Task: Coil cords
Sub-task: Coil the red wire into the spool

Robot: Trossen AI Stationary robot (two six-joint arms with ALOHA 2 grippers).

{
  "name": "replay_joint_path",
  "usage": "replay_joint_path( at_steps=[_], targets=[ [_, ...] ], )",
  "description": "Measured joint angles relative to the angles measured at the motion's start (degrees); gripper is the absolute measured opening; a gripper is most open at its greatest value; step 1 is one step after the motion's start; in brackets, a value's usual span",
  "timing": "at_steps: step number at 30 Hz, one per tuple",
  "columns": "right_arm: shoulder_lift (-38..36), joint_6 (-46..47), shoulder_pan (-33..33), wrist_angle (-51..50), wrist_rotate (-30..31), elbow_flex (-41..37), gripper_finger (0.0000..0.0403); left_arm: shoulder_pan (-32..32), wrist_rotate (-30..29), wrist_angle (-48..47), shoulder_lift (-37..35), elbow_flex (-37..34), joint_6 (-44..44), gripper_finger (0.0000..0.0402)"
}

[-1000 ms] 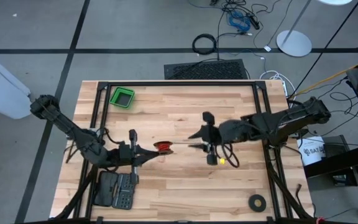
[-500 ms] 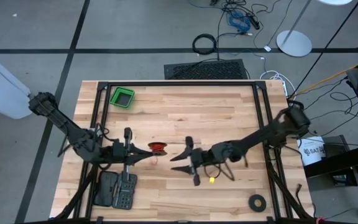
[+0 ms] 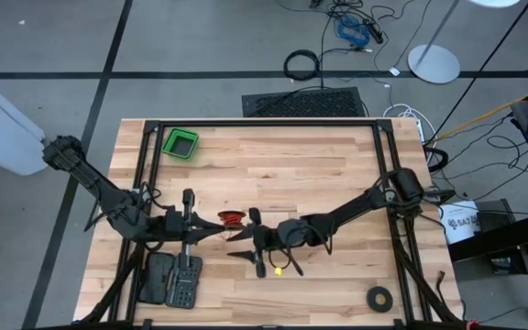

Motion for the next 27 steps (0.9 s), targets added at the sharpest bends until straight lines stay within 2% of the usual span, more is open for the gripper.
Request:
replay_joint_path(
  at_steps=[6, 12, 17, 22, 27],
  targets=[
    [-0.66, -0.93, -0.38, -2.18, 1.46, 0.04, 0.0139, -1.16, 0.0, 0.06, 0.0, -0.02, -0.09, 0.0001],
    [-0.66, -1.39, -0.68, -7.55, 2.43, 0.04, 0.0135, -2.44, -0.27, 0.24, 0.0, -0.02, -0.09, 0.0001],
    [-0.66, -1.39, -0.77, -7.41, 2.39, 0.04, 0.0135, -2.48, -0.75, 0.22, 0.0, -0.02, 0.07, 0.0001],
    [-0.81, -1.52, -2.32, -0.26, -2.33, 0.02, 0.0135, -2.44, -1.58, 0.23, -0.01, -0.04, 0.37, 0.0001],
    [-0.81, -1.58, -2.74, 1.01, -5.15, 0.04, 0.0131, -2.44, -3.05, 0.42, -0.02, 0.21, 1.34, 0.0001]
  ],
)
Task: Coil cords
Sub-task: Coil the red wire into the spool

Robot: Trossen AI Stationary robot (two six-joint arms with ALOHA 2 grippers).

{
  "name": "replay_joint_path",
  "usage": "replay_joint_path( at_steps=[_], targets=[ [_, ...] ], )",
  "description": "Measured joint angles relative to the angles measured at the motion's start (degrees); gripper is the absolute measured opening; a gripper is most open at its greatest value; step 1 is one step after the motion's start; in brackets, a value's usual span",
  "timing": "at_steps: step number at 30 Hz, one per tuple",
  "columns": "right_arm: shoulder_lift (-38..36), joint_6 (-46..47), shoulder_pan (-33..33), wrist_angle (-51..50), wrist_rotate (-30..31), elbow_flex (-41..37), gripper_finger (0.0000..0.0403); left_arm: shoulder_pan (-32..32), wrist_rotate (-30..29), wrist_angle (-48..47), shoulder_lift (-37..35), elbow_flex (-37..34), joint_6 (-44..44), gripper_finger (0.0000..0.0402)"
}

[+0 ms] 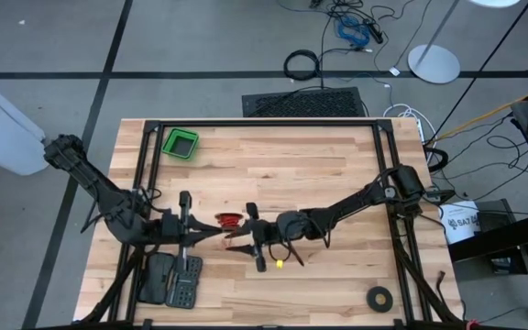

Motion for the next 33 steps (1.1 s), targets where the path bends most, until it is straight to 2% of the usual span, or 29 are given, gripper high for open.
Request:
replay_joint_path(
  at_steps=[3, 9, 14, 18, 27, 33],
  targets=[
    [0.0, -0.24, -0.11, 0.09, -1.23, 0.0, 0.0108, 0.0, -0.29, 0.1, -0.04, 0.57, 0.43, 0.0001],
    [0.0, -1.81, -0.13, 0.22, -1.23, 0.0, 0.0011, 0.0, -0.29, -0.35, -0.04, 0.99, 0.46, 0.0001],
    [-0.51, -1.47, -0.17, -2.76, -1.13, -0.02, 0.0002, -0.57, -0.16, -1.44, -0.04, 1.01, 0.32, 0.0001],
    [-3.56, -1.47, -0.26, -12.28, -0.51, -0.07, 0.0001, -1.62, 0.01, -2.72, -0.48, 1.01, 0.3, 0.0001],
    [-15.14, -0.83, 0.45, -38.85, 7.31, -0.04, 0.0, -3.73, 0.04, -10.12, -1.87, 1.08, -3.27, 0.0001],
    [-21.24, 0.32, 2.71, -47.74, 8.24, -0.04, 0.0, -3.63, -1.76, -12.13, -1.88, 1.08, -6.1, 0.0001]
  ],
)
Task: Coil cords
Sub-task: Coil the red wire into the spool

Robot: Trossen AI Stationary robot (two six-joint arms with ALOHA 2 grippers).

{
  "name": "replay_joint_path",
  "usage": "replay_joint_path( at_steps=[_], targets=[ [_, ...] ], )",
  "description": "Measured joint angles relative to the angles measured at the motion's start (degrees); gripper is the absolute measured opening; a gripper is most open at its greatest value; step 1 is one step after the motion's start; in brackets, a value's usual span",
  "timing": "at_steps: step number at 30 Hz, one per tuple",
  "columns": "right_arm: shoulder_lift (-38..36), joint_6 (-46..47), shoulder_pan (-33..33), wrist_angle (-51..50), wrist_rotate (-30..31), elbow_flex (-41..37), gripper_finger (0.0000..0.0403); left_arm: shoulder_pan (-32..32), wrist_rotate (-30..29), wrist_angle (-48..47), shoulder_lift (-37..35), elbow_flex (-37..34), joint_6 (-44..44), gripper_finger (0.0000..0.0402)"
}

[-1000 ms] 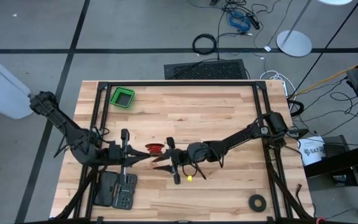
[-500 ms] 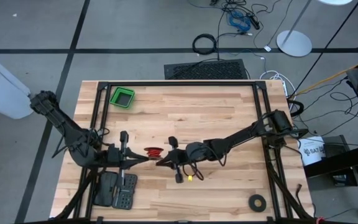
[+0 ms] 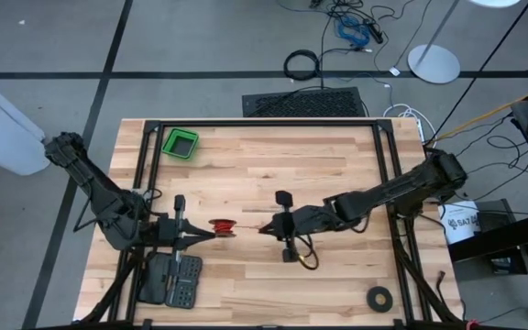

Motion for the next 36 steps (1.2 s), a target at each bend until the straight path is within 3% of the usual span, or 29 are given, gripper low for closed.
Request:
replay_joint_path(
  at_steps=[12, 18, 23, 31, 36],
  targets=[
    [-2.24, 0.1, 2.12, -4.09, 0.16, 1.27, 0.0, 0.0, -3.69, 0.26, 0.02, 0.0, -0.07, 0.0001],
    [-2.24, -1.55, 3.08, -12.23, 5.4, 6.74, 0.0, 0.36, -3.73, -1.18, 0.02, 0.0, -1.68, 0.0001],
    [-2.24, -3.81, 3.92, -14.46, 9.03, 9.61, 0.0, 1.16, -1.47, -1.5, 0.43, -0.01, -4.71, 0.0001],
    [-2.24, -8.15, 3.98, -12.51, 14.2, 9.7, 0.0, 4.01, 8.55, -1.58, 2.36, -0.02, -11.05, 0.0001],
    [-2.2, -11.59, 3.98, -11.53, 18.0, 9.7, 0.0, 4.94, 11.07, -1.78, 2.69, -0.02, -13.72, 0.0001]
  ],
)
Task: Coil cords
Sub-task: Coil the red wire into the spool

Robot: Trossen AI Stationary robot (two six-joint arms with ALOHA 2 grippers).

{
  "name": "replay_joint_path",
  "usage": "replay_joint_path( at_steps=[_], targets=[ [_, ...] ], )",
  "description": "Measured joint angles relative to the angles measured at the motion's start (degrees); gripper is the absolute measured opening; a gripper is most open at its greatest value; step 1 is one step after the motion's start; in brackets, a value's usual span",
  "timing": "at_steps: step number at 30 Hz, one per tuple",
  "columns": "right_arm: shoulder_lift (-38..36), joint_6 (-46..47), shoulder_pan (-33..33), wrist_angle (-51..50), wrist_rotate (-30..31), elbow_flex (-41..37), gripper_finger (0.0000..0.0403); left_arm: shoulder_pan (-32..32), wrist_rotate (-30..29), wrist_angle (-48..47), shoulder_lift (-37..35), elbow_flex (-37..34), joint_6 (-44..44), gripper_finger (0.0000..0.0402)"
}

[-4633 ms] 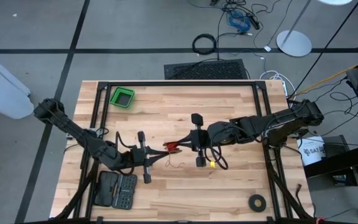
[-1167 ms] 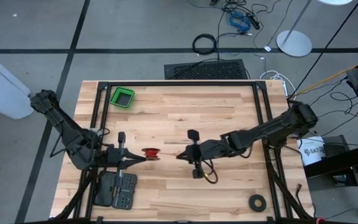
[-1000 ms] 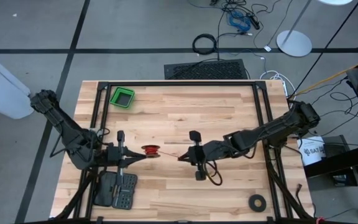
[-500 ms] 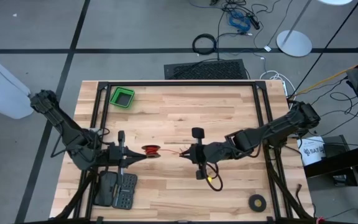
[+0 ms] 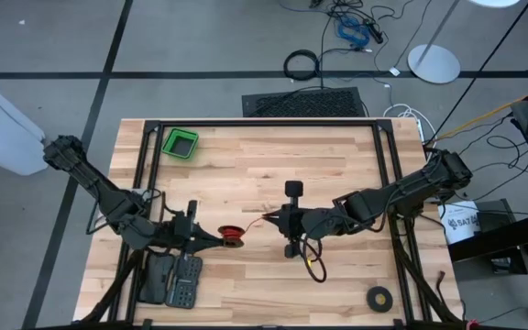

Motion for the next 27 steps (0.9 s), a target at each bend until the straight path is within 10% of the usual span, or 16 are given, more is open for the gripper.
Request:
replay_joint_path(
  at_steps=[27],
  targets=[
    [2.69, -10.95, -0.42, 11.11, -8.39, 0.0, 0.0, 3.4, 16.51, 4.26, 7.06, -0.07, 0.62, 0.0001]
  ],
)
